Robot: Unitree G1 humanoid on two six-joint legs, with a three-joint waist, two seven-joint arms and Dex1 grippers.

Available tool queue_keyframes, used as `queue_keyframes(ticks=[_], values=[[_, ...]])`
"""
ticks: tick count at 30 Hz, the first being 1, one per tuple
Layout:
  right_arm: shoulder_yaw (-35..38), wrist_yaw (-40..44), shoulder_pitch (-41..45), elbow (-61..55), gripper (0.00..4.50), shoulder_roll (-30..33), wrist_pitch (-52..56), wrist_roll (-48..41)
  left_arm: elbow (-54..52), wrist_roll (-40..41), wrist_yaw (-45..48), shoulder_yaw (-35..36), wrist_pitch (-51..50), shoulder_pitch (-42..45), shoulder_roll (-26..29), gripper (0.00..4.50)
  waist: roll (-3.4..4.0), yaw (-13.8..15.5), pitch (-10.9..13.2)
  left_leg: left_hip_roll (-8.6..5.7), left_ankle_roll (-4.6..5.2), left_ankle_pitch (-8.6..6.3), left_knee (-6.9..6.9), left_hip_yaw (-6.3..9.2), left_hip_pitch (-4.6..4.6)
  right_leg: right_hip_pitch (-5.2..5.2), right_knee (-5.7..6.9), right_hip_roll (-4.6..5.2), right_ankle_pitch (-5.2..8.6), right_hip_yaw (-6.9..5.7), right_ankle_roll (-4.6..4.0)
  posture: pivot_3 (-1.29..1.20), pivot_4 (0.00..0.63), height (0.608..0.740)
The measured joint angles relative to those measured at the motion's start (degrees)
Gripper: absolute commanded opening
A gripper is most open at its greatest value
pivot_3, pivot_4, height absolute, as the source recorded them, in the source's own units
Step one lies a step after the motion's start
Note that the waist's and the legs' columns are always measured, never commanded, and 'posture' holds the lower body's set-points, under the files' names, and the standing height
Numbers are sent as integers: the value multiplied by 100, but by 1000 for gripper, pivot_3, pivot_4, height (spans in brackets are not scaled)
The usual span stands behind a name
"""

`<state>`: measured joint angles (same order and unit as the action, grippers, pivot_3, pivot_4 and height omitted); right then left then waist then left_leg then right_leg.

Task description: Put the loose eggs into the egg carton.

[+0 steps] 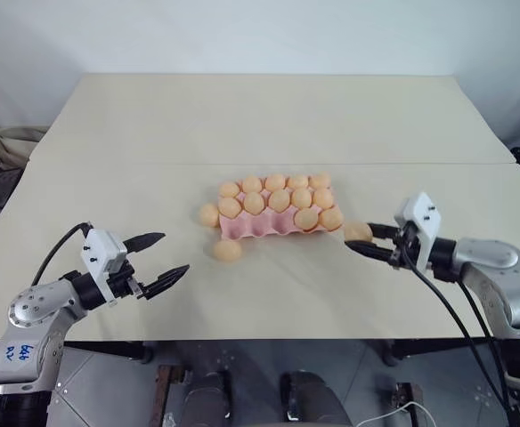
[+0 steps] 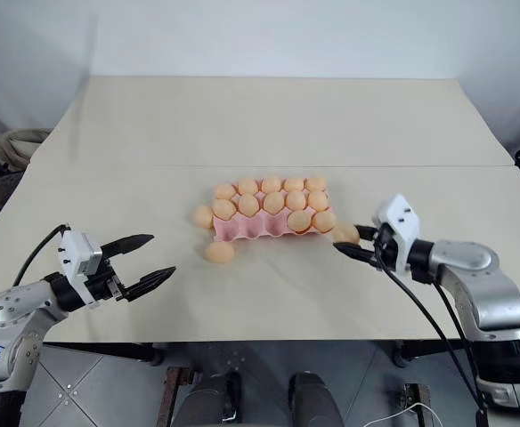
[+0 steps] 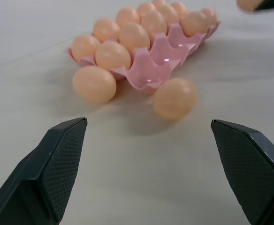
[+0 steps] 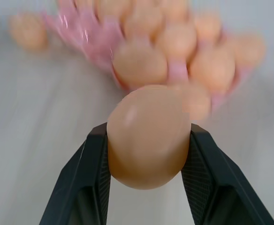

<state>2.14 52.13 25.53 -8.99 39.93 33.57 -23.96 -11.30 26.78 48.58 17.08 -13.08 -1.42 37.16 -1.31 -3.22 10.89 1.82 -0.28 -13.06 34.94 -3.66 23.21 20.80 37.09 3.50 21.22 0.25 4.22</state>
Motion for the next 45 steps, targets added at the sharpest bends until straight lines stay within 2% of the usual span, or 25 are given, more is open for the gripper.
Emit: queue_keyframes(ticks=[7, 9, 11, 19, 20, 24, 27, 29, 34, 37, 40, 45], values=[[-1102, -345, 1144, 441, 1743, -834, 438, 384, -57, -2, -171, 38, -2, -63, -89, 4500, 0, 16, 0, -5, 20, 13, -5, 4, 47, 50, -1, 6, 2, -5, -4, 0, 150, 740], [-1295, -384, 1365, 665, 1743, -1015, 441, 484, -123, -2, -225, 31, -4, -71, -103, 4500, 0, 22, 0, -5, 27, 18, 2, 9, 88, 89, 4, 6, 1, -14, -2, 0, 150, 740], [-1357, -411, 1508, 948, 1743, -1157, 412, 591, -154, -2, -272, 27, -8, -73, -116, 4500, 0, 23, 0, -7, 30, 16, 3, 10, 91, 90, 3, 6, 0, -17, -1, 0, 150, 740], [-1403, -410, 1531, 1176, 4391, -1274, 300, 737, -177, -2, -351, 12, -25, -75, -130, 4500, 0, 17, 0, -7, 35, 19, 15, 8, 88, 85, 21, 5, -2, -18, 2, 0, 150, 740], [-1377, -405, 1476, 1162, 4455, -1264, 263, 734, -179, -2, -353, -5, -25, -75, -131, 4500, 0, 17, 0, -7, 34, 21, 16, 8, 86, 85, 26, 5, -2, -17, 2, 0, 150, 740], [-816, -103, 717, 793, 4455, -908, -431, 578, -251, 2, -336, -15, -28, -187, -139, 4500, 0, 92, 0, -9, 35, 23, 15, 10, 87, 82, 23, 6, -2, -19, 2, 0, 150, 740], [-145, 447, -187, 606, 4455, -537, -1470, 385, -276, 29, -258, 93, -27, -390, -101, 4500, -1, 142, 0, -9, 37, 20, 14, 7, 86, 79, 16, 4, -1, -18, 3, 0, 150, 740], [256, 825, -802, 545, 4455, -346, -2043, 220, -323, 107, -184, 289, -18, -577, -58, 4500, -1, 147, -1, -6, 37, 20, 15, 8, 83, 75, 17, 2, -1, -18, 3, 0, 150, 740], [1078, 1437, -1946, 448, 4455, 14, -2644, -205, -431, 183, 130, 878, 135, -1312, 83, 4500, -2, 79, 0, -4, 33, 21, 11, -9, 34, 42, 27, 1, 1, 3, -2, 0, 150, 740], [1455, 1571, -2297, 362, 4455, 55, -2749, -460, -433, 242, 384, 1243, 222, -1783, 122, 4500, -4, 35, 2, 5, -2, 0, 6, -5, -21, -19, 12, 1, 17, 0, -32, 0, 150, 740], [1601, 1643, -2525, 300, 4455, 55, -2963, -523, -424, 266, 587, 1421, 309, -1991, 149, 4500, -3, 32, 2, 14, -2, 0, -7, -6, -15, -22, -24, 2, 35, -4, -111, 0, 150, 740], [1647, 1666, -2798, 343, 4455, 55, -3241, -459, -369, 264, 651, 1561, 425, -1932, 168, 4500, -1, 45, 0, 13, 0, 1, -14, -10, -1, -23, -62, 7, 30, -5, -103, 0, 150, 740]])
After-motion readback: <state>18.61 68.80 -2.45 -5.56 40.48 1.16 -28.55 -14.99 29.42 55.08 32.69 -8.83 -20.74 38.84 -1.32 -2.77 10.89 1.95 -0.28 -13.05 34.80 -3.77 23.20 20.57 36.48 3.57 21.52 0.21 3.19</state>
